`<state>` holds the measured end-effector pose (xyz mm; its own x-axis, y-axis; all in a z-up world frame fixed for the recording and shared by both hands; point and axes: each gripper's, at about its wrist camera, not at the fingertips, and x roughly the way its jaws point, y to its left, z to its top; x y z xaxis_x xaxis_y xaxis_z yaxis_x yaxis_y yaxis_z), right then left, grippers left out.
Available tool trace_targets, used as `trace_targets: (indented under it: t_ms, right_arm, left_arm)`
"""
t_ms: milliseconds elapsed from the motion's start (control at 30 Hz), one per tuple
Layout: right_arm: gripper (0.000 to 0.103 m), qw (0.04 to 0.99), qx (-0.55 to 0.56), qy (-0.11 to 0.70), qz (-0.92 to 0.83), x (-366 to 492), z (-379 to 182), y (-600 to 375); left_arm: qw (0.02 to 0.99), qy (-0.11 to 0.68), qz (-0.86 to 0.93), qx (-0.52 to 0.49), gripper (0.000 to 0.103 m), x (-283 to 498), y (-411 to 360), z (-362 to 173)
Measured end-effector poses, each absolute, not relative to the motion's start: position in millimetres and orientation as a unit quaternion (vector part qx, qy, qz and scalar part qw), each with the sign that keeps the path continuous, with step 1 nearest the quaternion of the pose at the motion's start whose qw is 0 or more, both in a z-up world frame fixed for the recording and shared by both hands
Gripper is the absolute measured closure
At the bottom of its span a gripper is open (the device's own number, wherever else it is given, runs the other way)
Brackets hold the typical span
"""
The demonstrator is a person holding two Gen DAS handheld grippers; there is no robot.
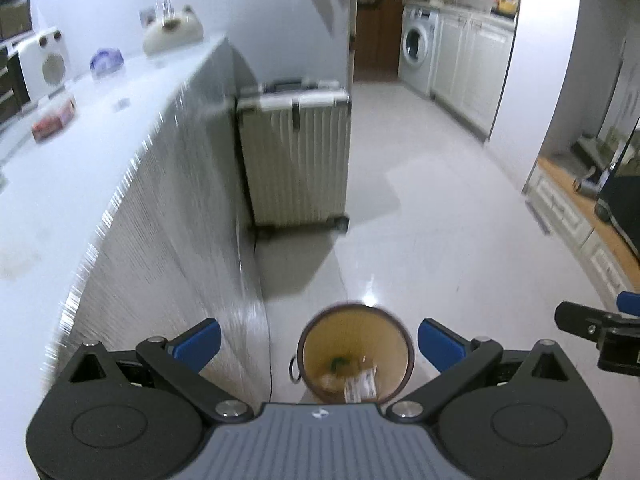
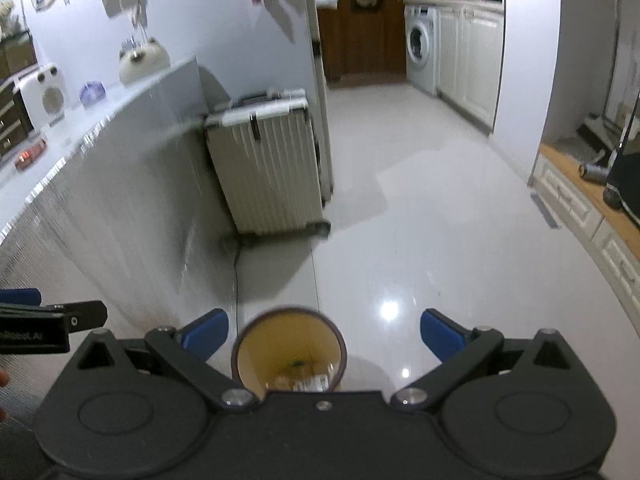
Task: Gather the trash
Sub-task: 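Lift both open tools away from the bin back toward the table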
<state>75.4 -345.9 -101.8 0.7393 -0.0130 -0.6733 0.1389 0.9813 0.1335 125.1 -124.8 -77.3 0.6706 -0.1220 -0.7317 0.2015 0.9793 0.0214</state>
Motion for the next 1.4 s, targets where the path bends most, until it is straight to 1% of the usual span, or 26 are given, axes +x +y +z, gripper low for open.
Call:
trace_targets:
  t_ms: [200, 467, 667, 833, 1067, 1400]
  right_arm:
    - [0.0, 0.947, 0.089, 0.308, -0.033, 62.7, -63.5, -339.2]
    - [0.0, 0.967, 0.085, 0.239, -0.006, 52.4, -13.7, -311.1]
    - [0.0, 0.977, 0.094, 0.192, 0.012, 49.8, 11.3, -286.5]
    - [0.0, 0.981, 0.102, 0.161, 0.028, 53.1, 21.6, -264.7]
    - [0.0, 0.983, 0.086, 0.151, 0.06, 66.9, 24.4, -226.1]
    - [0.0, 0.978, 0.067, 0.166, 0.109, 94.5, 22.3, -158.3]
  left_arm:
    - [0.935, 0.341, -0.093, 0.036, 0.0, 105.5, -114.7, -31.7]
    - [0.955, 0.283, -0.085, 0.023, 0.0, 79.0, -86.9, 12.4]
    - [0.967, 0.245, -0.063, 0.019, 0.0, 66.6, -54.5, 39.6]
    - [0.975, 0.221, -0.03, 0.013, 0.0, 62.4, -22.5, 54.0]
    - [0.978, 0.209, 0.02, 0.004, 0.0, 63.3, 26.2, 61.1]
    - [0.979, 0.192, 0.072, -0.017, 0.0, 60.1, 89.3, 58.2]
